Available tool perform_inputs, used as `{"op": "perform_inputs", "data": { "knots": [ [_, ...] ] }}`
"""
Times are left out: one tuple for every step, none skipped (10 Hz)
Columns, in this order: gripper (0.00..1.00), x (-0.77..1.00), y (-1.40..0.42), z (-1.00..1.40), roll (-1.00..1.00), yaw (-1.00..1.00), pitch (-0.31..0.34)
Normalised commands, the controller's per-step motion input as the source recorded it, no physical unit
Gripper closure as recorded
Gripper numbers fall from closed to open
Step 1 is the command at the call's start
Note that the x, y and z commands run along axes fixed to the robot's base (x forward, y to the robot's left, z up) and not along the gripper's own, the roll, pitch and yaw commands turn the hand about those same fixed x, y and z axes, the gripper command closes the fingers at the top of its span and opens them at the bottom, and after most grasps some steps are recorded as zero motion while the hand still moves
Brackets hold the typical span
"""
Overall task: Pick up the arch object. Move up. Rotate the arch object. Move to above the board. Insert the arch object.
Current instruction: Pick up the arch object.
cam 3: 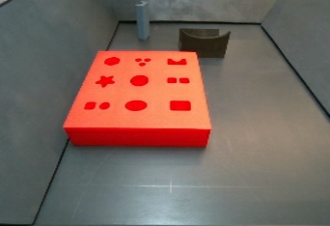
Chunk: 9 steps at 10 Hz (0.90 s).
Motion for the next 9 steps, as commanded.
{"op": "perform_inputs", "data": {
  "knots": [
    [0.0,0.0,-0.02,-0.01,0.0,0.0,0.0],
    [0.0,-0.23,0.41,-0.26,0.0,-0.52,0.0],
    [0.0,-0.12,0.36,-0.38,0.0,-0.62,0.024],
    [0.0,-0.15,0.34,-0.44,0.0,-0.65,0.051],
    [0.0,-0.14,0.34,-0.43,0.0,-0.64,0.039],
    [0.0,-0.16,0.28,-0.39,-0.02,-0.66,0.0],
    [0.0,-0.31,0.36,-0.35,-0.01,-0.55,0.0],
    [0.0,-0.28,0.38,-0.35,0.0,-0.55,0.0],
    [0.0,-0.21,0.21,-0.26,-0.05,-0.46,-0.006]
  ]
}}
